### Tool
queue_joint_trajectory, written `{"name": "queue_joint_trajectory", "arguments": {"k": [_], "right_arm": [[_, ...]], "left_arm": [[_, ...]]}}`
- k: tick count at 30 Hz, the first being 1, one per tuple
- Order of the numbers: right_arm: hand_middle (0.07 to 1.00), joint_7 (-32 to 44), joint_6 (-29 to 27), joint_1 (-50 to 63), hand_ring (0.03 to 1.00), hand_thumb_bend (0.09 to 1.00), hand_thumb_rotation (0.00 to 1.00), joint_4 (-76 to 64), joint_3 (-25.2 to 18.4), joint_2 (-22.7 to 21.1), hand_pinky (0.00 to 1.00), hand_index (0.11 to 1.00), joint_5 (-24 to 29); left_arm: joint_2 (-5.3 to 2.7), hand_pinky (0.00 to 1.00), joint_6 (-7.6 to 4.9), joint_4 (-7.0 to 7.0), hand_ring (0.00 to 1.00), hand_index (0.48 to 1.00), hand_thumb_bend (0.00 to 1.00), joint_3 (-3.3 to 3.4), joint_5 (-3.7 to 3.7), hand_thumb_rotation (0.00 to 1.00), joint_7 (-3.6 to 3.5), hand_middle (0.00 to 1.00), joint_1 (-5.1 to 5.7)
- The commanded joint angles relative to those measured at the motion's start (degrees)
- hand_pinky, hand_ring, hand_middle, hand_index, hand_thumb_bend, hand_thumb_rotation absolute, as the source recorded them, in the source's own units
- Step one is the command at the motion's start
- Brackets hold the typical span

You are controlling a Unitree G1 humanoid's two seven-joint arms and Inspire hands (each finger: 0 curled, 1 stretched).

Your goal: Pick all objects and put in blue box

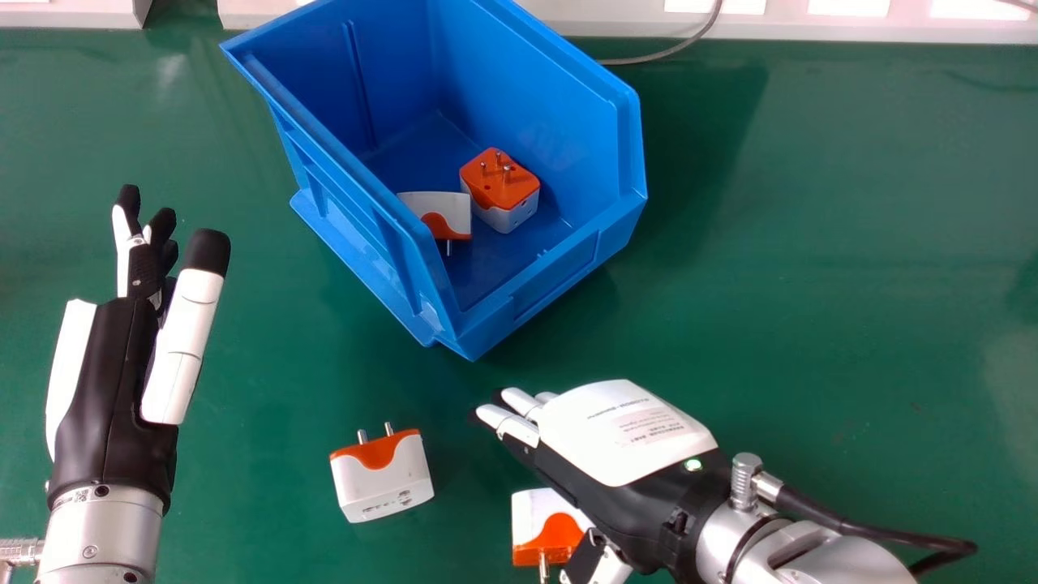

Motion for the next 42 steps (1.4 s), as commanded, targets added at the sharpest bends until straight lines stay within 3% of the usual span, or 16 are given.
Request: {"name": "queue_joint_trajectory", "arguments": {"k": [1,9,16,21,25,28,30,32,33,35,38,39,41,42], "right_arm": [[0.974,-1.6,-0.7,-0.6,0.939,0.871,0.45,-0.3,0.1,0.4,0.94,0.940,-0.2],[0.964,-6.7,-2.7,0.4,0.930,0.806,0.47,2.8,1.0,0.1,0.92,0.936,-0.2],[0.949,-12.2,-5.0,1.4,0.920,0.728,0.49,5.3,1.4,-0.8,0.89,0.923,0.2],[0.923,-16.9,-8.3,0.9,0.898,0.669,0.56,8.1,1.6,-2.0,0.87,0.906,0.3],[0.839,-20.9,-11.8,-0.3,0.806,0.660,0.63,10.2,1.5,-3.5,0.76,0.857,0.0],[0.731,-25.0,-14.7,-0.7,0.690,0.671,0.65,11.6,1.0,-4.6,0.63,0.787,0.4],[0.714,-28.4,-16.6,-1.0,0.671,0.670,0.65,13.5,0.5,-5.0,0.61,0.776,1.4],[0.603,-30.9,-18.2,-1.3,0.535,0.690,0.61,15.6,-0.5,-4.8,0.48,0.700,3.5],[0.523,-32.0,-19.2,-1.3,0.457,0.722,0.57,16.5,-1.2,-4.7,0.40,0.619,5.1],[0.436,-33.9,-21.4,-1.2,0.378,0.768,0.52,17.9,-2.1,-4.8,0.32,0.522,7.9],[0.386,-35.8,-25.0,-1.5,0.326,0.790,0.48,19.6,-2.6,-6.0,0.27,0.465,9.9],[0.374,-36.0,-26.3,-1.8,0.310,0.750,0.48,20.0,-2.7,-6.5,0.25,0.451,10.5],[0.348,-35.9,-28.5,-2.5,0.276,0.515,0.44,20.9,-2.9,-7.4,0.22,0.466,11.6],[0.348,-35.7,-29.3,-2.8,0.276,0.515,0.44,21.3,-2.9,-7.6,0.22,0.466,12.2]], "left_arm": [[0.32,1.00,-1.58,-0.54,1.00,1.000,0.85,-0.04,0.34,1.00,0.34,1.00,-0.21],[0.42,1.00,-1.91,-0.94,1.00,1.000,0.86,0.07,0.58,1.00,0.32,1.00,0.26],[0.54,1.00,-1.53,-1.61,1.00,1.000,0.87,0.41,0.31,1.00,0.18,1.00,0.49],[0.71,1.00,-1.61,-1.51,1.00,1.000,0.88,0.64,0.06,1.00,0.03,1.00,0.33],[0.77,1.00,-1.53,-1.79,1.00,1.000,0.89,0.75,-0.32,1.00,-0.13,1.00,0.25],[0.79,1.00,-1.53,-1.90,1.00,1.000,0.89,0.85,-0.59,1.00,-0.27,1.00,0.26],[0.76,1.00,-1.46,-2.01,1.00,1.000,0.89,0.93,-0.79,1.00,-0.34,1.00,0.35],[0.82,1.00,-1.43,-1.96,1.00,1.000,0.89,1.04,-1.00,1.00,-0.41,1.00,0.39],[0.87,1.00,-1.40,-1.95,1.00,1.000,0.89,1.12,-1.10,1.00,-0.46,1.00,0.43],[0.93,1.00,-1.34,-2.12,1.00,1.000,0.90,1.19,-1.17,1.00,-0.52,1.00,0.56],[0.84,1.00,-1.28,-2.60,1.00,1.000,0.91,1.16,-1.04,1.00,-0.51,1.00,0.77],[0.78,1.00,-1.22,-2.83,1.00,1.000,0.91,1.12,-0.95,1.00,-0.47,1.00,0.85],[0.70,1.00,-0.98,-3.22,1.00,1.000,0.91,0.98,-0.75,1.00,-0.39,1.00,0.94],[0.69,1.00,-0.85,-3.29,1.00,1.000,0.91,0.92,-0.71,1.00,-0.37,1.00,0.89]]}}
